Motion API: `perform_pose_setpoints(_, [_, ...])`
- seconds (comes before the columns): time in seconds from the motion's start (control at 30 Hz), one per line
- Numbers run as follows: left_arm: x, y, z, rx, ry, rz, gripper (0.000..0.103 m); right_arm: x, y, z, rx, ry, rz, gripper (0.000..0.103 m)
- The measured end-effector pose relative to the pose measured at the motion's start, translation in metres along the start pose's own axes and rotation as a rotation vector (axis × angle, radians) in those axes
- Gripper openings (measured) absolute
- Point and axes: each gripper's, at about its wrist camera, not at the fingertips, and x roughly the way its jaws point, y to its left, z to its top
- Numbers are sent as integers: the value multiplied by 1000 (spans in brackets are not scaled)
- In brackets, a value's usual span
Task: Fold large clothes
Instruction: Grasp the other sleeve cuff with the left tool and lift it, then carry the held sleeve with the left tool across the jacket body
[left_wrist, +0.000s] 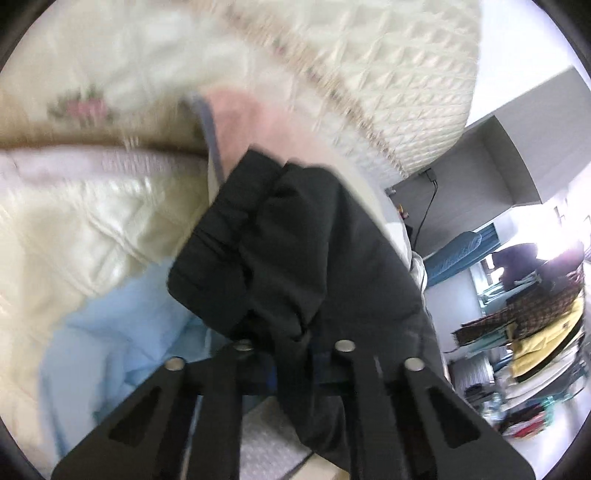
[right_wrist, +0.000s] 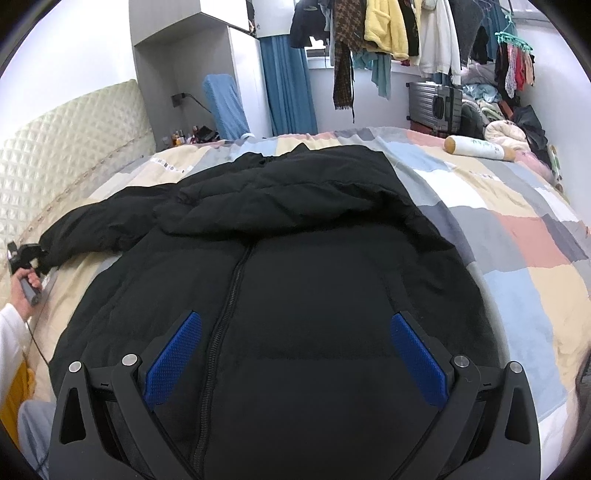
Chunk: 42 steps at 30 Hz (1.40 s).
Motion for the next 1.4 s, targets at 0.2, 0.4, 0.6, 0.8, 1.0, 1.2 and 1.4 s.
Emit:
perform_pose_setpoints(0.2, [-58,-62,16,137,-113,63,4,-13,-3,-1,-11,-29,-1,103])
perform_pose_setpoints(0.4, [-117,-148,17,283,-182,63,2,-33,-13,-4,-21,-71,18,103])
perform_pose_setpoints(0.6, [-161,-228,-10,438,-224,62,2,-47,-27,-8,-17,-104,39,103])
perform_pose_setpoints(0.8, [-191,-292,-47,551,-246,28,2,-58,-38,-9,-8,-128,59,103])
perform_pose_setpoints(1.0, [-205,-352,-93,683,-263,-5,3,-69,-51,-10,2,-155,66,103])
perform_pose_setpoints(1.2, [-202,-409,-160,817,-233,-80,3,-75,-64,-10,25,-156,80,103])
perform_pose_setpoints(1.4, [-189,-455,-238,960,-178,-172,3,-77,-76,-10,40,-160,79,103])
